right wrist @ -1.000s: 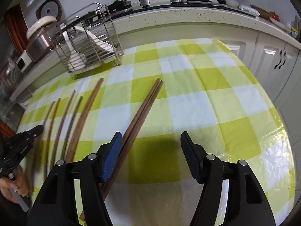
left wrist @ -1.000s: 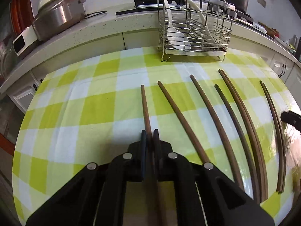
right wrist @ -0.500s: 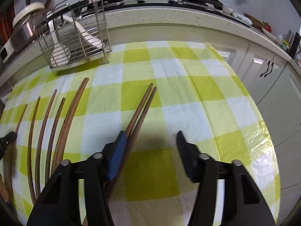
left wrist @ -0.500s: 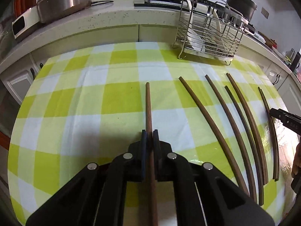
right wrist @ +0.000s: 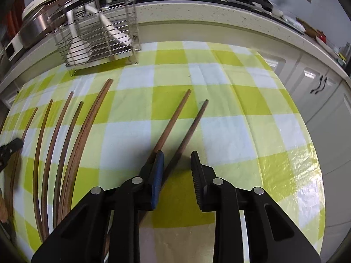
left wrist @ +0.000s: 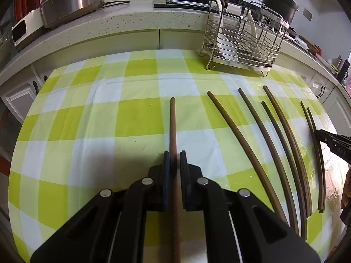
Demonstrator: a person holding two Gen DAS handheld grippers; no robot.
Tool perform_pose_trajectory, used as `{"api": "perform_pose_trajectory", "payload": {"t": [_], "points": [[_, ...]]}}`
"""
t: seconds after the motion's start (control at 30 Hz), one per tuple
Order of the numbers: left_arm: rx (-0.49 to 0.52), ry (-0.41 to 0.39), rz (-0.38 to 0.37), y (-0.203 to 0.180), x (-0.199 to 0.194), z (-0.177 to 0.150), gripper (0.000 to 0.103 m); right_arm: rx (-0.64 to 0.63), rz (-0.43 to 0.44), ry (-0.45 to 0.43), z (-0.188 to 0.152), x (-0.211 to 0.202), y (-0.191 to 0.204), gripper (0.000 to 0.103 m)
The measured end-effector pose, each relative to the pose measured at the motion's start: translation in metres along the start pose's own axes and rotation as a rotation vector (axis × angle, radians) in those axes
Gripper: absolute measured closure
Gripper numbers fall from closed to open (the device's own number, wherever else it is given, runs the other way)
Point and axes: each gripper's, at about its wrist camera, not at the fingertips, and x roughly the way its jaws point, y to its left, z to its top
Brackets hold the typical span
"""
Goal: Organize utensils
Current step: 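Grasp a wooden chopstick with the right tool while the left tool holds its chopstick, then lift both chopsticks upright and lower them into the dish rack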
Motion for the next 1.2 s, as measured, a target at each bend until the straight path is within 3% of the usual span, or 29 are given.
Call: {"api": "perform_pose_trajectory", "payload": {"t": [0.07, 0.17, 0.23, 0.43, 0.8, 1.03, 1.2], "points": [[0.016, 0.005, 0.009, -0.002, 0.001, 0.001, 0.096, -0.008, 0.019, -0.013, 0.000, 0.002, 0.003, 0.088], [0.011, 0.014, -0.018, -0.001, 0.001, 0.002, 0.097, 0.020, 0.142, -0.030, -0.001, 0.002, -0.003, 0.094], [0.009, 0.004, -0.022, 0.000, -0.004, 0.001, 0.097, 0.032, 0.170, -0.036, -0.003, 0.002, -0.007, 0.095], [0.015, 0.029, -0.002, 0.001, 0.001, 0.004, 0.097, 0.007, 0.166, -0.012, 0.002, 0.004, -0.009, 0.095], [0.024, 0.049, 0.020, 0.000, 0.005, 0.010, 0.096, -0.147, 0.068, 0.047, 0.013, 0.009, 0.011, 0.093], [0.066, 0.048, 0.046, -0.008, 0.003, 0.006, 0.097, -0.093, 0.134, 0.009, 0.008, 0.008, -0.002, 0.095], [0.050, -0.012, 0.029, -0.005, -0.018, 0.003, 0.097, -0.042, 0.177, -0.076, -0.001, -0.012, -0.012, 0.095]]}}
